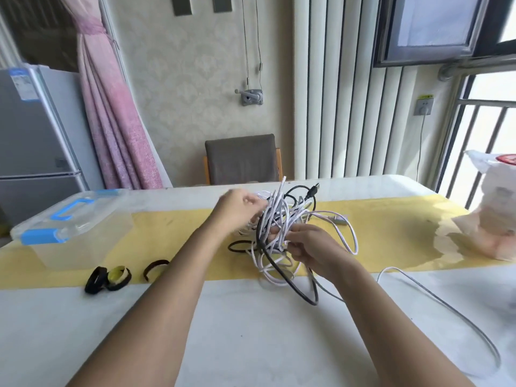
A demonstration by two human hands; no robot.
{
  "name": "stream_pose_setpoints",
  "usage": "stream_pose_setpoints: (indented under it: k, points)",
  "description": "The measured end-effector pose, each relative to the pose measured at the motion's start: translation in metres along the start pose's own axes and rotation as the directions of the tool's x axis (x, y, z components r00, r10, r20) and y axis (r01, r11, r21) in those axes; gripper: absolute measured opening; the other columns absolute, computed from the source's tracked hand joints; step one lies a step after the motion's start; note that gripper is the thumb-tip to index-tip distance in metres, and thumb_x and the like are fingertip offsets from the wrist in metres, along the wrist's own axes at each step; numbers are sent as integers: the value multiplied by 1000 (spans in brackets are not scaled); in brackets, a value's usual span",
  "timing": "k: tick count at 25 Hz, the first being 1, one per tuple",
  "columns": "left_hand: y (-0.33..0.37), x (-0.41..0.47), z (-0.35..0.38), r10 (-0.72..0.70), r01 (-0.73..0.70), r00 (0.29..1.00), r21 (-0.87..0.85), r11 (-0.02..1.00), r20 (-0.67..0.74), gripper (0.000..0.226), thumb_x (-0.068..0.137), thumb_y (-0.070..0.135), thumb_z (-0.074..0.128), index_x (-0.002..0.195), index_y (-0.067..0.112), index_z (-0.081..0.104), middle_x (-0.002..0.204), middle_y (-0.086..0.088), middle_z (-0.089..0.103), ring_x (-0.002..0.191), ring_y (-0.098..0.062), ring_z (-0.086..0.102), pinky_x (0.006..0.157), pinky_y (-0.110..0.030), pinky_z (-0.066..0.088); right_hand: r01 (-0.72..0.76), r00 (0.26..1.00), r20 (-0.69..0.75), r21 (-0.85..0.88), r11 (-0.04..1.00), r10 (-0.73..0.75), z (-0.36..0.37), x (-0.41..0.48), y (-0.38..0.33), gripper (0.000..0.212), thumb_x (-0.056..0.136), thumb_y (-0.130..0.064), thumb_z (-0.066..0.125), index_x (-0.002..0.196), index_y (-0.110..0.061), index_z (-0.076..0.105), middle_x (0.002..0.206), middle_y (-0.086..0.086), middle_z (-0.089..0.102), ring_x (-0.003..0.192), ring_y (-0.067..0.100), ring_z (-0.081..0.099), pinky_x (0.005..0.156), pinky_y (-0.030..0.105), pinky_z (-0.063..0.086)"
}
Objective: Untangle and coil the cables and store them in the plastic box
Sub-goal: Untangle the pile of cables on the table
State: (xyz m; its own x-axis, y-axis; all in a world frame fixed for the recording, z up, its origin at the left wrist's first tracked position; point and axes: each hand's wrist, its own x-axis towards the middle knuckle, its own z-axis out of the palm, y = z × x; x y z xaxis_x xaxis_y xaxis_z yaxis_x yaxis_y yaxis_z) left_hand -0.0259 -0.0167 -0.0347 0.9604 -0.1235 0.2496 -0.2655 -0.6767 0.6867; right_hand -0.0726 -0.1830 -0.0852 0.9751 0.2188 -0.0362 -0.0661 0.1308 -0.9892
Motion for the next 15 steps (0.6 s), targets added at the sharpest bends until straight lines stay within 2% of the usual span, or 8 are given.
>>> stream_pose_setpoints:
  k: [3, 6, 7, 9, 10, 12, 13, 15]
  points:
    - [-25, -31, 24, 45, -32, 969, -56, 998, 245, 23, 85, 48, 60, 92, 26, 62, 96, 6, 68, 94, -11, 63, 88, -31, 48, 87, 996, 9, -217, 972, -87, 4, -6, -5, 28, 93, 1, 46, 70, -9, 60, 53, -5, 34, 44, 7, 23, 43, 17, 17]
    - [-27, -40, 28, 1, 126, 965, -463, 877, 264, 38, 69, 45, 58, 87, 12, 66, 92, -6, 68, 85, -21, 60, 88, -42, 45, 201, 957, -52, -586, 785, -285, 14, -9, -8, 32, 88, -11, 60, 56, -14, 56, 49, -5, 33, 45, 7, 23, 41, 17, 19]
    - [-23, -43, 26, 22, 169, 947, -552, 817, 321, 42, 69, 45, 59, 91, 10, 66, 92, -7, 69, 84, -21, 61, 86, -40, 45, 197, 947, -76, -634, 748, -313, 15, -8, -8, 34, 86, -11, 60, 53, -12, 53, 50, -3, 34, 46, 8, 23, 42, 19, 20]
    - [-15, -50, 22, 102, 123, 913, -504, 855, 395, 40, 72, 41, 66, 105, 18, 64, 101, 3, 71, 92, -11, 66, 87, -25, 48, 181, 936, -116, -652, 737, -333, 16, -8, -9, 38, 81, -6, 58, 47, -14, 46, 48, -3, 31, 47, 9, 22, 44, 22, 19]
    - [-15, -50, 25, 108, 61, 919, -408, 911, 378, 40, 72, 35, 70, 109, 22, 61, 102, 6, 70, 94, -8, 65, 86, -22, 49, 178, 931, -127, -662, 728, -342, 16, -9, -10, 39, 79, -4, 57, 45, -17, 43, 46, -4, 31, 46, 8, 21, 44, 22, 20]
    - [-14, -47, 32, 50, -15, 981, -188, 982, 185, 22, 76, 22, 68, 96, 25, 61, 90, 5, 68, 85, -12, 64, 79, -27, 49, 168, 932, -117, -701, 694, -344, 16, -13, -17, 34, 81, -9, 61, 50, -22, 55, 45, -6, 40, 40, 7, 30, 42, 18, 24]
    - [-11, -48, 34, 14, -4, 998, -147, 989, 65, 10, 78, 17, 63, 84, 24, 62, 80, 4, 66, 79, -15, 62, 73, -27, 48, 163, 936, -109, -705, 690, -333, 13, -16, -22, 28, 83, -15, 64, 57, -23, 62, 46, -8, 45, 39, 5, 35, 42, 16, 27]
    - [-11, -42, 38, -56, 40, 990, -125, 991, -127, 11, 80, 14, 58, 70, 17, 63, 68, 3, 63, 70, -18, 59, 61, -20, 44, 149, 943, -125, -668, 729, -307, -1, -20, -31, 17, 83, -24, 68, 67, -23, 72, 43, -9, 42, 41, 5, 34, 42, 15, 24]
